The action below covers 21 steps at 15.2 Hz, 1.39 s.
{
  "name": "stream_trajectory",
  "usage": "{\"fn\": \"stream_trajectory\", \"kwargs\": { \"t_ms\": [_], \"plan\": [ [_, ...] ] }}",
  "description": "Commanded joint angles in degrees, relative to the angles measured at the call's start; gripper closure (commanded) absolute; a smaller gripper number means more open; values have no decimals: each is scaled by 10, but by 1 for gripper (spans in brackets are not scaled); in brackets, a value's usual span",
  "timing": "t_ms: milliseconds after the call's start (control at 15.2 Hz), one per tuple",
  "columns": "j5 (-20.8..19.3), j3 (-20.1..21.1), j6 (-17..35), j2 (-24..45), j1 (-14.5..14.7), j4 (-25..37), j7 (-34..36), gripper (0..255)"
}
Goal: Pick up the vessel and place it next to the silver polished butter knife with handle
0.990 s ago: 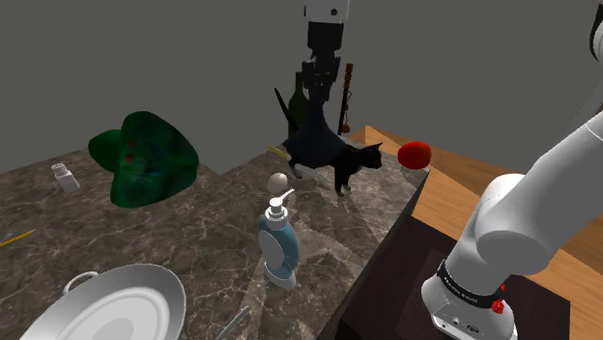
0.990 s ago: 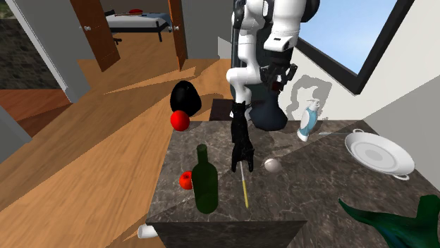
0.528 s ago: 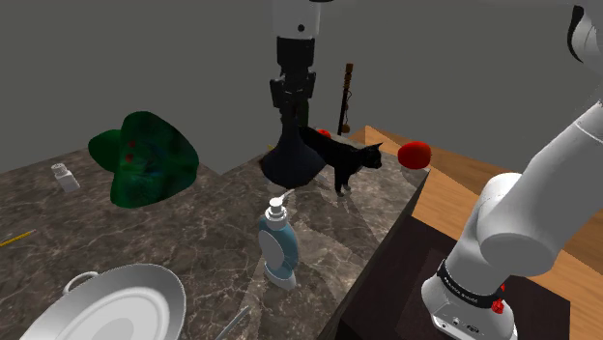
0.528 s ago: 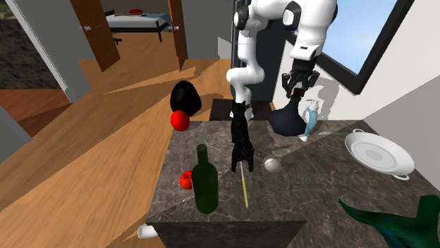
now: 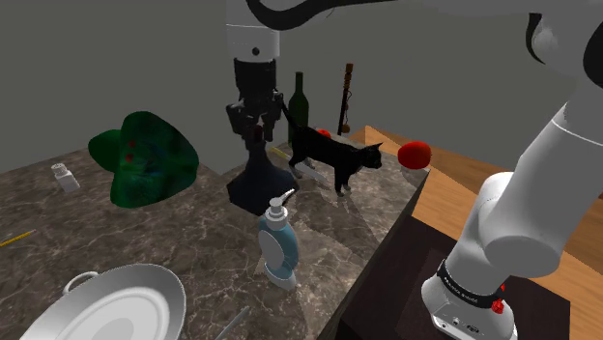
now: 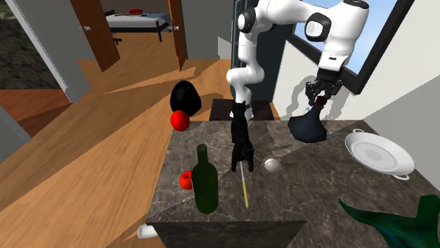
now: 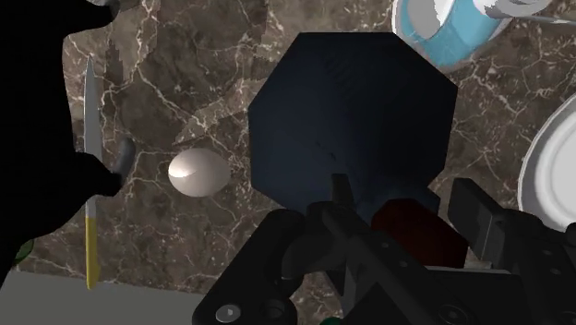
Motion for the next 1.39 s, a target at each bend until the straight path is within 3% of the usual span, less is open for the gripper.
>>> {"fn": "stream_trajectory", "kwargs": {
  "t_ms": [0, 528, 1320],
  "plan": [
    [-5, 17, 11, 22, 12, 14, 31, 255],
    [-55, 70, 32, 155, 74, 121, 150, 255],
    [-57, 67, 123, 160, 73, 34, 150, 255]
  ]
}}
